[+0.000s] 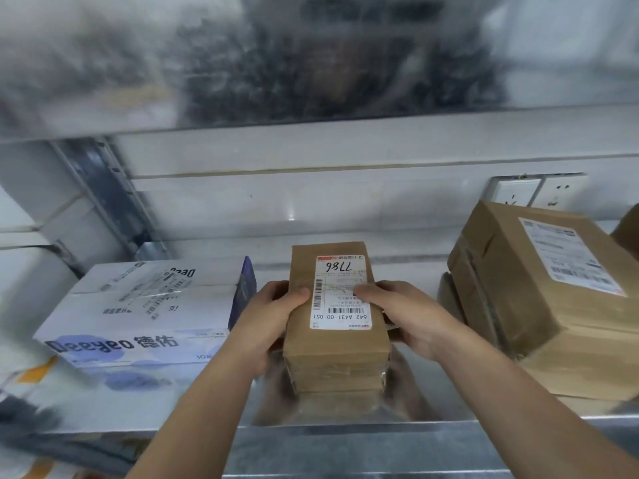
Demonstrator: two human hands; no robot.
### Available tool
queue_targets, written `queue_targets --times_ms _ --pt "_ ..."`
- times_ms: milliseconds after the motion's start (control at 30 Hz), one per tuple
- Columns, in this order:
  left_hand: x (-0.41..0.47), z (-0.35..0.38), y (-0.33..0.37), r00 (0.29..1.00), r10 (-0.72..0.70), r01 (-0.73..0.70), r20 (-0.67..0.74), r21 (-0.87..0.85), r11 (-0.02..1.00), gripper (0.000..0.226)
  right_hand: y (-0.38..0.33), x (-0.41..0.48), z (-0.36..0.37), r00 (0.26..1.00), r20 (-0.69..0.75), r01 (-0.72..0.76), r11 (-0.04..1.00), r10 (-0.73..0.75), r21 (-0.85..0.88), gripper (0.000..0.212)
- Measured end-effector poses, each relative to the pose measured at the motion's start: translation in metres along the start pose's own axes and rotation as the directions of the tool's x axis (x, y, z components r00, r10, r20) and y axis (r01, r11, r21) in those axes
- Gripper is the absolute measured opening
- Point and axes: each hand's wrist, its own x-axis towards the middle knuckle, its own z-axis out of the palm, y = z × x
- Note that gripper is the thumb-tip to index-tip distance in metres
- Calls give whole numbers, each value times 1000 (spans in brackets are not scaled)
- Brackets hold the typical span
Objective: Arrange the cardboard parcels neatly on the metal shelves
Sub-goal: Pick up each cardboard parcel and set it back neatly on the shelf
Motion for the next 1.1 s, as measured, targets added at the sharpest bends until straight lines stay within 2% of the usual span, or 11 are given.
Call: queue_targets --times_ms 167,667,1100 --pt "2 0 -3 1000 7 -8 -10 -10 1000 21 -2 2 1 1000 -5 -18 1000 18 -13 22" --pt "4 6 -2 998 42 -35 -47 127 991 13 -5 3 8 999 -40 -9 996 6 -86 17" --pt "2 3 0 1000 5 -4 -27 67 998 15 -6 3 7 997 -67 -34 997 29 -71 18"
